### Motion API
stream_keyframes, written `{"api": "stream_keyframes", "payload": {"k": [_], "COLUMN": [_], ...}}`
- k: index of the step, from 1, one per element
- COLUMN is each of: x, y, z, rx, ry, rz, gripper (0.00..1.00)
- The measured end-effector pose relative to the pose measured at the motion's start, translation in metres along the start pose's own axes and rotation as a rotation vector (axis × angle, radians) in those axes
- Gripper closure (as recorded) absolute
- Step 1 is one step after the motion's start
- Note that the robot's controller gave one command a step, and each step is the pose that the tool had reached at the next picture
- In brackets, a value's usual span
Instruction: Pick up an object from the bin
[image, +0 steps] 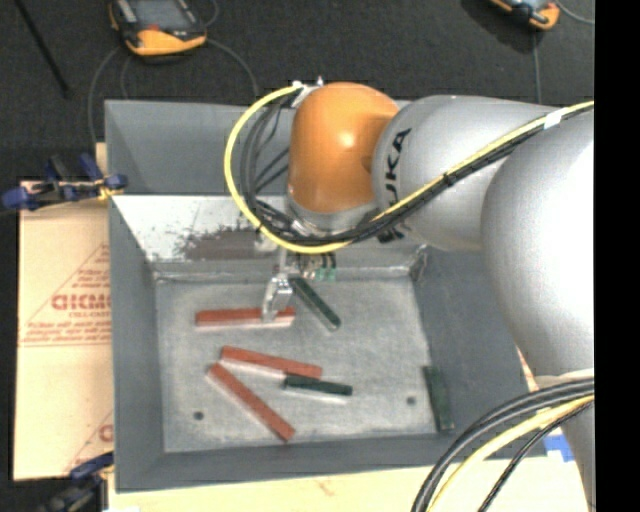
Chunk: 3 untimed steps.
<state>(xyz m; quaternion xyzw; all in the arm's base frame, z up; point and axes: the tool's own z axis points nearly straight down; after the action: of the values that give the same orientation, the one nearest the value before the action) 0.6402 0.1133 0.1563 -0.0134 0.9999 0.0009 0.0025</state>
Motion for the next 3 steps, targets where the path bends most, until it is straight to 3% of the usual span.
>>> {"api": "stream_keyframes", "payload": {"k": [1,2,3], "x": [0.007,0.013,0.013], "y": [0.002,0.004,0.004], "z": [0.061,0.075,0.075], "rx": [0.002,-0.002,-0.002], "ry": [-0.005,-0.009,-0.008], "rz": [-0.042,0.011,0.011], "gripper": [0.00,1.00,1.00]}}
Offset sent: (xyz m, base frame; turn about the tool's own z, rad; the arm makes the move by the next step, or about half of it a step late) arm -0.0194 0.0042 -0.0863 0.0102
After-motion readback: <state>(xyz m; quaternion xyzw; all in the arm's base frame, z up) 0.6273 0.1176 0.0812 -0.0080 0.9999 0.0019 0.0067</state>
